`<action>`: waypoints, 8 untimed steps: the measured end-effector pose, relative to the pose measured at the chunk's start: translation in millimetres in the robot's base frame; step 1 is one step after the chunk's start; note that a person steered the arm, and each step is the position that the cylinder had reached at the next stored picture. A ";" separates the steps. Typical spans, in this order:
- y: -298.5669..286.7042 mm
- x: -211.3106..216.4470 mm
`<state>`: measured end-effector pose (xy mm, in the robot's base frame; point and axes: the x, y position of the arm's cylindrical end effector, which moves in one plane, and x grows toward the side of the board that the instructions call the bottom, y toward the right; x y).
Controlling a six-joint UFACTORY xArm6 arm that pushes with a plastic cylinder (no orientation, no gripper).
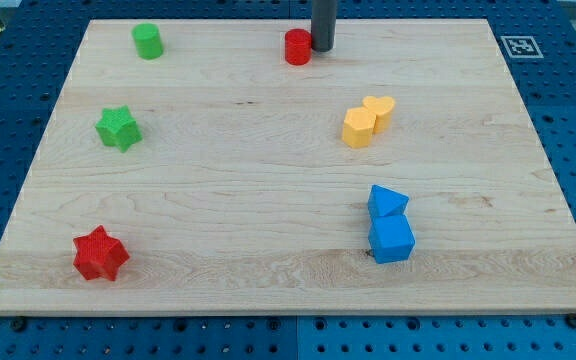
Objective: Move red circle to the top center of the board
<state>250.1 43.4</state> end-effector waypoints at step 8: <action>-44.5 -3.6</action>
